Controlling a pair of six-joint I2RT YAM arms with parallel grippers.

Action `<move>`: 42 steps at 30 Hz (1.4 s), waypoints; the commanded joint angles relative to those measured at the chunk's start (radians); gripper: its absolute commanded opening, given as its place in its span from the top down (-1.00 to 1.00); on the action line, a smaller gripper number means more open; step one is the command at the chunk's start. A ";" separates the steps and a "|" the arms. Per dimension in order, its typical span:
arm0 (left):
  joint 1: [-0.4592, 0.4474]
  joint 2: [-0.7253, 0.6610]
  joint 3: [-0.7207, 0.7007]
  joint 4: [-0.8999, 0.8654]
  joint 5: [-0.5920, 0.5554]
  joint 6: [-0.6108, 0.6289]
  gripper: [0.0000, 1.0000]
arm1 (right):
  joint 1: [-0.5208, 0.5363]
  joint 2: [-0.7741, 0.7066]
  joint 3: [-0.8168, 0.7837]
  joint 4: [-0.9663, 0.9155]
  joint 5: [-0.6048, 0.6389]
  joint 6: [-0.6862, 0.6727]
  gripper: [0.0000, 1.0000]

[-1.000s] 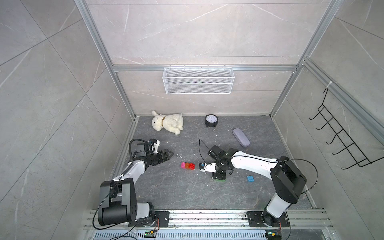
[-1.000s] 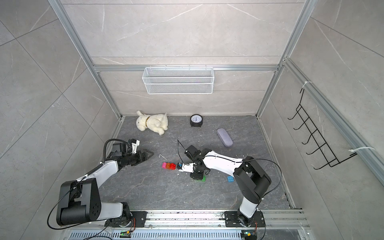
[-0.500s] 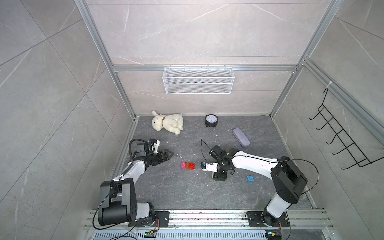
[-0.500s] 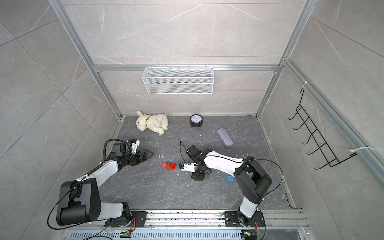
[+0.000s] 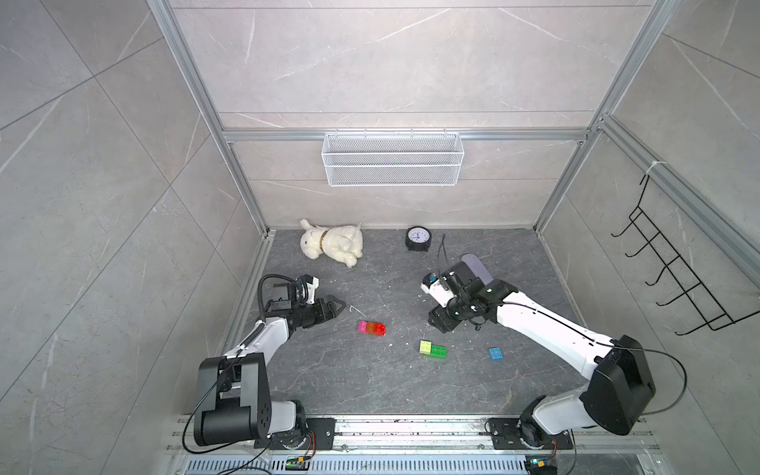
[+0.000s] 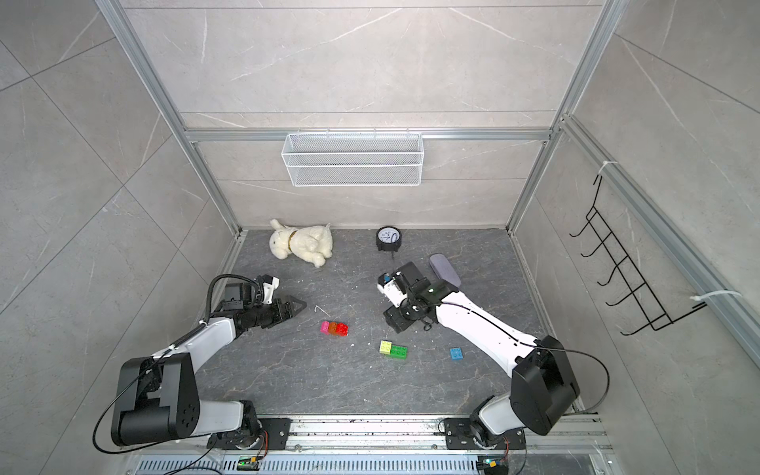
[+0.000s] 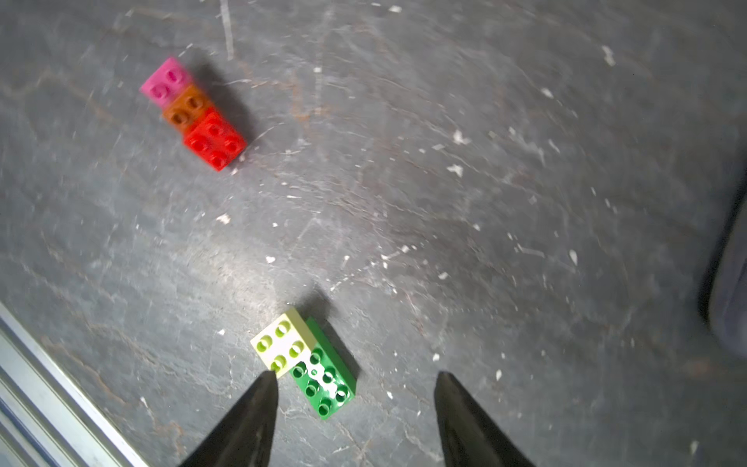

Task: Assemble the letter y with lego
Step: Pick up the lego brick from the center of the board.

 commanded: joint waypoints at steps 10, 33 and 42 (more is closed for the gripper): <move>-0.041 -0.007 0.027 0.002 0.034 -0.004 -0.81 | -0.323 -0.067 -0.227 -0.249 0.050 0.444 -0.26; -0.043 -0.008 0.035 -0.016 0.019 0.026 -0.82 | -0.388 0.162 -0.182 -0.241 0.033 0.302 -0.03; -0.043 0.005 0.038 -0.016 0.019 0.021 -0.81 | -0.387 0.158 -0.213 -0.254 -0.012 0.301 0.01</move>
